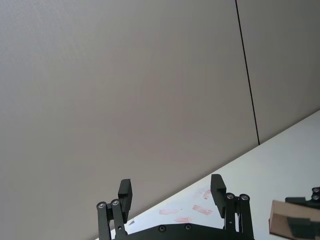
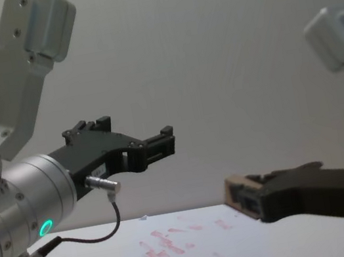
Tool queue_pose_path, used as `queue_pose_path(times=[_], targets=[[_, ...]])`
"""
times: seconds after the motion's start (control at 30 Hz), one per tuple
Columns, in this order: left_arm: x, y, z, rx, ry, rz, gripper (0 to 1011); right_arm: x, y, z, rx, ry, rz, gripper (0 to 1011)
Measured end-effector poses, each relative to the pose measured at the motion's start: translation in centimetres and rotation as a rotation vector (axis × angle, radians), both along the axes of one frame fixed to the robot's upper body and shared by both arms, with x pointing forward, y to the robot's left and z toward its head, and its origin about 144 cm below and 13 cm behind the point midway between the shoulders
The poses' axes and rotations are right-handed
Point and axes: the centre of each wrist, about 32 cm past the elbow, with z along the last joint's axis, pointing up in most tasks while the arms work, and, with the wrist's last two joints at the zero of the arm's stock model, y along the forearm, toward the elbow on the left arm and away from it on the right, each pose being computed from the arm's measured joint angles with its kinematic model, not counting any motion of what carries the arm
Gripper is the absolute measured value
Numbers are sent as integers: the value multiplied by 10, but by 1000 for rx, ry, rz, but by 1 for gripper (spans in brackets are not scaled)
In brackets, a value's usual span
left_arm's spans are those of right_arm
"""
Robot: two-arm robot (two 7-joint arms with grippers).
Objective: Use the one hand to pick up the stamp and affix it onto the A4 paper.
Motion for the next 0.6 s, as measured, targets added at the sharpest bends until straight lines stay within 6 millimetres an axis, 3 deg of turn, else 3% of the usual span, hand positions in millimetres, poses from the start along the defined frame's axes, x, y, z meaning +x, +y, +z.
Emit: queue_pose_path(times=[0.6], targets=[[0,0,0,0,0,0,1002,16,15,-12,-152,60,79,220]])
